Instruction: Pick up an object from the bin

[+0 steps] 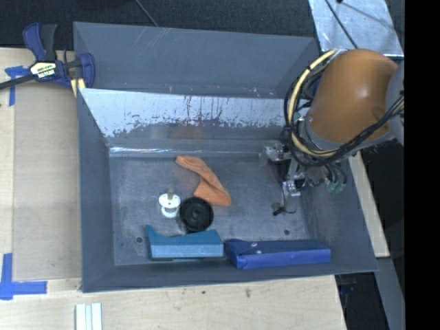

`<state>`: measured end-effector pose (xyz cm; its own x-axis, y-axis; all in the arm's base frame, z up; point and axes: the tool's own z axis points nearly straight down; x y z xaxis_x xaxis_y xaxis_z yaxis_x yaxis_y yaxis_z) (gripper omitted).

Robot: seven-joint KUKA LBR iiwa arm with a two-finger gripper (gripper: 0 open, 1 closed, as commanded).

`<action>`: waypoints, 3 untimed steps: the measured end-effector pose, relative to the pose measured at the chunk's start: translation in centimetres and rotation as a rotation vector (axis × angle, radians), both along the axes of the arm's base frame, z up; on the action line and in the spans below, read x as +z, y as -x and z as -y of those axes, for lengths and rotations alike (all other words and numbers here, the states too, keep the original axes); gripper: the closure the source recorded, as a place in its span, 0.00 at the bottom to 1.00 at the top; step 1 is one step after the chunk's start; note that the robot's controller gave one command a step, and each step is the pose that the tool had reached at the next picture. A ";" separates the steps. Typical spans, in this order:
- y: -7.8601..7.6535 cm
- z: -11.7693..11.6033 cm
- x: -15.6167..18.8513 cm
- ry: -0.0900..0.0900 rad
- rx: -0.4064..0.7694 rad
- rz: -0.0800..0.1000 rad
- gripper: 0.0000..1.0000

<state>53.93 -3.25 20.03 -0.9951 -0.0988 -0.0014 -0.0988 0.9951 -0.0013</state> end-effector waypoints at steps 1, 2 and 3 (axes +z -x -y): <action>-3.5 -3.4 -5.6 0.000 0.106 0.009 0.00; 0.2 -5.2 -8.0 -0.002 -0.010 -0.002 0.00; -0.4 -6.5 -10.1 -0.001 0.075 0.000 0.00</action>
Offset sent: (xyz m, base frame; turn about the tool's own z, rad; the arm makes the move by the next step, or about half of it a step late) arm -0.0299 0.0629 -0.0798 0.0403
